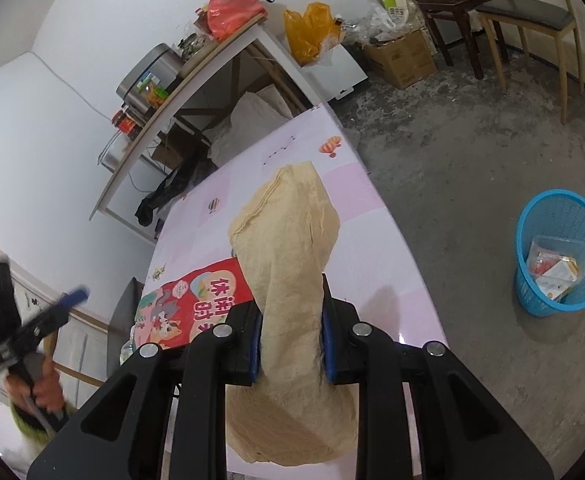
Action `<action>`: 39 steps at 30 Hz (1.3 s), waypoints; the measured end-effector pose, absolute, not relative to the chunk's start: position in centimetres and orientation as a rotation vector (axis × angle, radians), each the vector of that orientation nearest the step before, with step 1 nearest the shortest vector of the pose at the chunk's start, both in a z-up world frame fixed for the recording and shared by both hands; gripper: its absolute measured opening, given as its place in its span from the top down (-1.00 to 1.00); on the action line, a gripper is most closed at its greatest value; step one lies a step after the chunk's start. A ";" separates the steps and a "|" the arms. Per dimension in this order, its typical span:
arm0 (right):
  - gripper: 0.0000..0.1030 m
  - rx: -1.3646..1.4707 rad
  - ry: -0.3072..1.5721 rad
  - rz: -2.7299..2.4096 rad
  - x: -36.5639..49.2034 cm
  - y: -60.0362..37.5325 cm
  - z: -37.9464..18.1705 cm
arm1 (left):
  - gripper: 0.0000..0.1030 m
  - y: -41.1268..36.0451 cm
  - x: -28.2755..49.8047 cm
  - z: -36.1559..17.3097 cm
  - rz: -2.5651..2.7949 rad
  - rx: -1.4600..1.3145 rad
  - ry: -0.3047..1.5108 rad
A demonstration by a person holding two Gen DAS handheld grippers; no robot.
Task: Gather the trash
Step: 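Grasp the small orange piece with the left tool while the right tool holds the tan bag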
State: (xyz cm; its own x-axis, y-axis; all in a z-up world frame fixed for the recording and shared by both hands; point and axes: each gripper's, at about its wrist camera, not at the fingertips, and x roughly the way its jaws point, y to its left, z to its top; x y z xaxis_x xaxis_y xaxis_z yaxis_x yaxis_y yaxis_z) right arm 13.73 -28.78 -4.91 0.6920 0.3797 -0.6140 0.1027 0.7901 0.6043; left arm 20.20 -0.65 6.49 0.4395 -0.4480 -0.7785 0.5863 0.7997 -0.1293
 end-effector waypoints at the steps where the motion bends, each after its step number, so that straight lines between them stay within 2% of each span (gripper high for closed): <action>1: 0.55 0.662 0.802 0.161 13.5 -29.2 -4.9 | -0.74 -2.4 21.2 5.7 -0.652 0.231 0.935; 3: 0.55 0.675 0.794 0.146 13.2 -30.3 -5.0 | -0.71 -5.9 23.3 3.8 -0.660 0.339 0.991; 4: 0.55 0.682 0.791 0.141 13.1 -30.7 -5.1 | -0.58 -7.6 24.2 2.7 -0.678 0.376 1.024; 12: 0.55 0.741 0.772 0.113 12.9 -33.4 -6.2 | 0.02 -13.2 30.4 -3.8 -0.668 0.449 1.289; 15: 0.55 0.761 0.768 0.110 13.0 -34.0 -6.7 | 0.07 -14.6 31.1 -5.4 -0.666 0.484 1.324; 19: 0.55 0.770 0.766 0.111 13.3 -34.6 -7.0 | 0.43 -15.3 31.4 -7.2 -0.659 0.515 1.361; 23: 0.55 0.776 0.761 0.100 13.4 -35.3 -7.2 | 0.69 -15.9 31.4 -7.8 -0.655 0.553 1.360; 25: 0.55 0.783 0.755 0.093 13.2 -35.6 -7.2 | 0.91 -16.1 31.7 -7.9 -0.654 0.543 1.359; 28: 0.55 0.797 0.747 0.090 12.9 -36.0 -7.4 | 1.00 -16.0 32.0 -7.5 -0.674 0.519 1.355; 39: 0.55 0.820 0.701 0.086 11.5 -37.3 -6.9 | 1.00 -16.9 30.8 -1.6 -0.738 0.450 1.241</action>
State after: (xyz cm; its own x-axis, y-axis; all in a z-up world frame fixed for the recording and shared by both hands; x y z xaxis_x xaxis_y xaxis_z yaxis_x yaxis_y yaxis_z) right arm 11.51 -37.26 -6.91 0.7740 0.3303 -0.5403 0.1903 0.6924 0.6960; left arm 30.82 -16.88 -1.56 0.1414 -0.2571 -0.9560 0.7174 0.6920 -0.0800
